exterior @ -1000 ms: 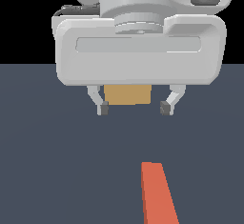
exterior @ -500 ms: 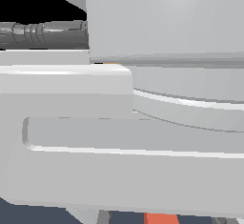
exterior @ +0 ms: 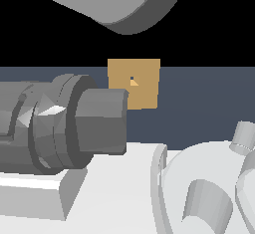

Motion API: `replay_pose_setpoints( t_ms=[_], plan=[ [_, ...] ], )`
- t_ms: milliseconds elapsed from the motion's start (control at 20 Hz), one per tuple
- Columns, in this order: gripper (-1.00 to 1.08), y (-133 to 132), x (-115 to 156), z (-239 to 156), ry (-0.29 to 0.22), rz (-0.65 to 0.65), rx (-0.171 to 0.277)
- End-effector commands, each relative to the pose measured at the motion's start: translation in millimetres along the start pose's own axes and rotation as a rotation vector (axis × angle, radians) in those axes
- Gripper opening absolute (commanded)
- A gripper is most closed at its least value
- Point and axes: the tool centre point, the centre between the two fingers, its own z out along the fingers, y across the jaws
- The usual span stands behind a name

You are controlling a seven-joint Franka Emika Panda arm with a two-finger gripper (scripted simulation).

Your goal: Insert the peg into the horizontal hole in a box.

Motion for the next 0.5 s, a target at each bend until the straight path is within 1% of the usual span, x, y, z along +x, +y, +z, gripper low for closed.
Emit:
replay_pose_setpoints(
  t_ms=[0,250,450],
  plan=[
    [1.00,1.5,-3.2,1.3,0.000,0.000,-0.001],
    [1.00,0.9,-3.8,3.1,0.000,0.002,0.000],
    [1.00,1.0,-3.9,15.6,0.000,0.002,0.000]
  ],
)
